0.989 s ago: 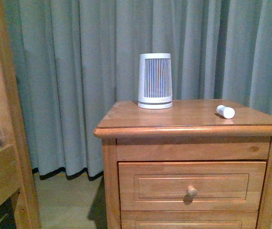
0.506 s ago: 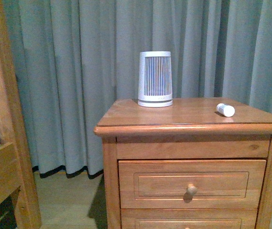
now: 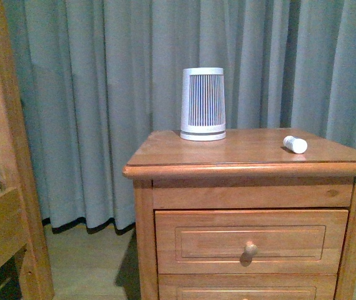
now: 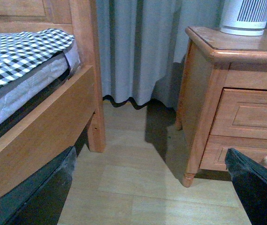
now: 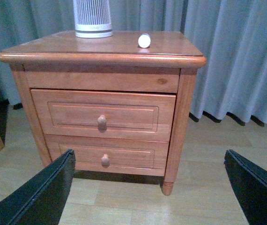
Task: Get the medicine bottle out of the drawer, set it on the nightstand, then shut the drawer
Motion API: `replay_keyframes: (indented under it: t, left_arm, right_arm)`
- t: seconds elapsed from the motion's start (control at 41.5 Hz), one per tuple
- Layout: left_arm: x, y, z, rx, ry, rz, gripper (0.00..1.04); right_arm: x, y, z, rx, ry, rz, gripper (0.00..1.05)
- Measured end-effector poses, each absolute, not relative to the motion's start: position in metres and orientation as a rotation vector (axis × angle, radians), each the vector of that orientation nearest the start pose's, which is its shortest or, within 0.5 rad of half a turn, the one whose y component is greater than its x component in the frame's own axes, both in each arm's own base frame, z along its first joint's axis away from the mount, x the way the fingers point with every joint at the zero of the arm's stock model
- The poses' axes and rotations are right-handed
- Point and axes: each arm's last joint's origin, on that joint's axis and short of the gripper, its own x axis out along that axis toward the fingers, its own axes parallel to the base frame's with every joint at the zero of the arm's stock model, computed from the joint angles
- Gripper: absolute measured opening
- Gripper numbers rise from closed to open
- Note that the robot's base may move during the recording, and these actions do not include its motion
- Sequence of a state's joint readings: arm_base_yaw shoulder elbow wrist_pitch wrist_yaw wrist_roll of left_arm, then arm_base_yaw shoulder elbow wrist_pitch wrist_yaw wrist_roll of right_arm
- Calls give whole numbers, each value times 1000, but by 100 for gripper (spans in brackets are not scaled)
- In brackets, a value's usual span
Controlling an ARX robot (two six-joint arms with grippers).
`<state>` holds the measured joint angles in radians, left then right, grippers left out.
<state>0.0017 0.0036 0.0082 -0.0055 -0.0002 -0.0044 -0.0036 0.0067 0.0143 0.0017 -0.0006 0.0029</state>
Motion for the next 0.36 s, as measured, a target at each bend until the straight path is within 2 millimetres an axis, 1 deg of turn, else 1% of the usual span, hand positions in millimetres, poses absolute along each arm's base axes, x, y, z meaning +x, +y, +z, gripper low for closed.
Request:
replay_keyframes:
  t: [0.024, 0.072, 0.362]
  left_arm:
    - [97, 0, 165, -4, 1, 2, 98]
    - [97, 0, 165, -4, 1, 2, 98]
    - [97, 0, 165, -4, 1, 2, 98]
  right_arm:
    - [97, 0, 168, 2, -9, -3, 99]
    - [97, 0, 168, 2, -9, -3, 98]
    - [97, 0, 168, 2, -9, -3, 98]
